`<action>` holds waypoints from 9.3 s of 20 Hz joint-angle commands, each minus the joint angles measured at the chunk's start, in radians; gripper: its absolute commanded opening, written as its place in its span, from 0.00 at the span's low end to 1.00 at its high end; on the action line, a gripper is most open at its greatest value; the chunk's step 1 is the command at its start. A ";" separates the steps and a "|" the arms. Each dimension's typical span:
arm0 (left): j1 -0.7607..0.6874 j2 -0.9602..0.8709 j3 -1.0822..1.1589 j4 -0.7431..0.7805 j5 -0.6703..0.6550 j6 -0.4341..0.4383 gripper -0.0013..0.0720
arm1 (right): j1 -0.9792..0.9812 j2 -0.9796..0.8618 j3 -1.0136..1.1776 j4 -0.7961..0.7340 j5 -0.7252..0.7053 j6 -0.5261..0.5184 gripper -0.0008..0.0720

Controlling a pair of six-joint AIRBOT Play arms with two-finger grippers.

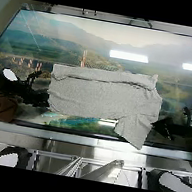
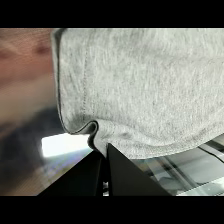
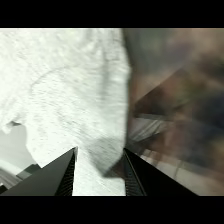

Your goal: Fold the shirts.

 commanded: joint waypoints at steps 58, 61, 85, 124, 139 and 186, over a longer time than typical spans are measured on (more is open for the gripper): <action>-0.034 -0.608 1.224 -0.161 -0.520 -0.130 0.01 | 0.186 -0.260 0.327 0.253 -0.211 -0.118 0.89; -0.143 -0.608 1.147 -0.161 -0.445 -0.129 0.01 | 0.268 -0.280 0.327 0.318 -0.204 -0.143 0.89; -0.552 -0.554 1.203 -0.260 -0.175 -0.105 0.04 | -0.114 -0.092 0.651 0.138 0.245 0.078 0.03; 0.075 0.328 0.106 -0.319 -0.079 0.093 0.04 | 0.254 -0.235 0.540 -0.092 -0.116 0.274 0.93; 0.075 0.328 0.106 -0.317 -0.094 0.093 0.04 | 0.340 -0.257 0.636 0.729 -0.003 -0.015 0.04; 0.065 0.446 0.083 -0.369 -0.129 0.126 0.04 | 0.278 0.533 0.418 -0.185 -0.196 0.493 0.04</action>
